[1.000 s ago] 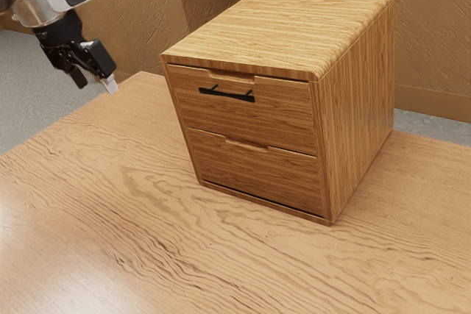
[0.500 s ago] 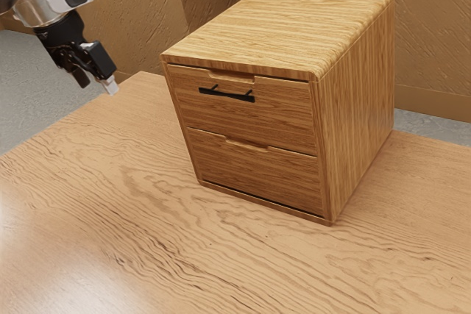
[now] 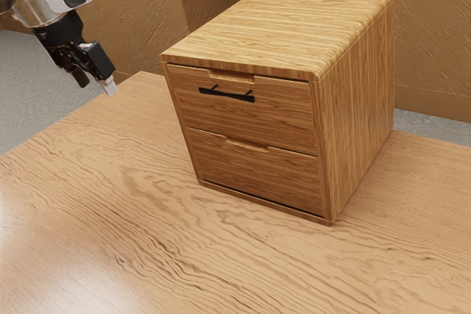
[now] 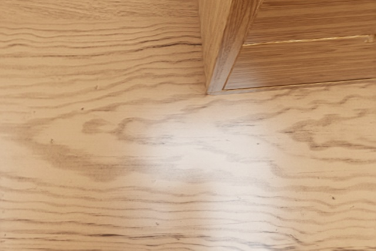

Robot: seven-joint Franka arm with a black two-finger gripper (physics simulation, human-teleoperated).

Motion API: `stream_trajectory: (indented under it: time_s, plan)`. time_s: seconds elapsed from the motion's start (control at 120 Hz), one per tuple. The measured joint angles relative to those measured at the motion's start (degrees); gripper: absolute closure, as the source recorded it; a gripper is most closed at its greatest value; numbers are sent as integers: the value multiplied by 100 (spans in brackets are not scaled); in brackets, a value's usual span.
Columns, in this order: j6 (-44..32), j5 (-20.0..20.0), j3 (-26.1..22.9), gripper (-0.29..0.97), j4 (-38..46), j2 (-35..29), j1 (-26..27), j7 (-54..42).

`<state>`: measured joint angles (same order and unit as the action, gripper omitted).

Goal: Pull the drawer handle with one arm to open the drawer

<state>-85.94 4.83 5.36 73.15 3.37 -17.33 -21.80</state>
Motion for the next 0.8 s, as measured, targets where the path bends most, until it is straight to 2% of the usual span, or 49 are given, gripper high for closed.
stream_trajectory:
  time_s: [0.617, 0.717, 0.8]
  plan:
    - [16, -37, -25, 2, -163, -87, -11, -70]
    - [125, -211, -485, 2, -728, -595, -314, -85]
    - [362, -147, -718, 2, -813, -708, -125, 232]
